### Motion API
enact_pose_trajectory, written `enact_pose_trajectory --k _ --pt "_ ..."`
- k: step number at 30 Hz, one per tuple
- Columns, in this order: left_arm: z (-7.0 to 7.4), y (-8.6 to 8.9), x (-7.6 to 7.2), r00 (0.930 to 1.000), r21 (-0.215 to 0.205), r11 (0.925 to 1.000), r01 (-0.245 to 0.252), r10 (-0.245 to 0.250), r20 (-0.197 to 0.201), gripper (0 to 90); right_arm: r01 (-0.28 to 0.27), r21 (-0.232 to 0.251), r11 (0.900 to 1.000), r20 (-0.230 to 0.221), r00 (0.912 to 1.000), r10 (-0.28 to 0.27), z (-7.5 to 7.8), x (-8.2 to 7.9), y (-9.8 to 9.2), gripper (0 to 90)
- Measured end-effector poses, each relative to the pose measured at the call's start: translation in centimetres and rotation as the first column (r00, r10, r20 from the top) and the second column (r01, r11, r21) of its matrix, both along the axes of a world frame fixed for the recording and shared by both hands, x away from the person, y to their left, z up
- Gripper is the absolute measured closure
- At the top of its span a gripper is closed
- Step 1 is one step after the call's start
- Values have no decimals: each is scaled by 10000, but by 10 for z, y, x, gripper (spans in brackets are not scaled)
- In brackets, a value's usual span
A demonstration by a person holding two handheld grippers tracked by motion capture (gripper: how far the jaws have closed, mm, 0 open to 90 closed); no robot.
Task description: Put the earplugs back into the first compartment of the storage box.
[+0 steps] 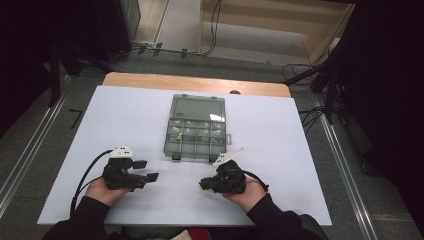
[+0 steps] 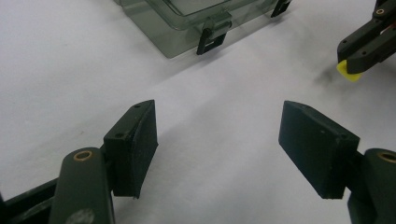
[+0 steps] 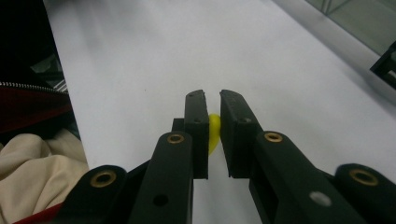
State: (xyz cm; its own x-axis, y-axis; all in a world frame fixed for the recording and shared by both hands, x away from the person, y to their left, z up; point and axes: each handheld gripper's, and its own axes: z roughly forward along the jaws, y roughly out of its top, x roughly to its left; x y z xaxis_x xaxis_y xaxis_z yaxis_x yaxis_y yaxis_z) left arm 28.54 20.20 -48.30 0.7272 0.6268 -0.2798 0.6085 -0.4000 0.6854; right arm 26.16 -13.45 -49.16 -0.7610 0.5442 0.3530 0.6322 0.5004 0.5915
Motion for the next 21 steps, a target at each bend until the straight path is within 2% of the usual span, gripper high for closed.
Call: enact_pose_trajectory --k 13,21 --pt "0 0 0 10000 -4 10000 2 -2 1 281 335 354 9988 105 9994 -339 13 22 5 793" --pt "0 1 0 10000 -10 10000 21 -21 2 281 343 467 9983 209 9992 -353 24 35 14 793"
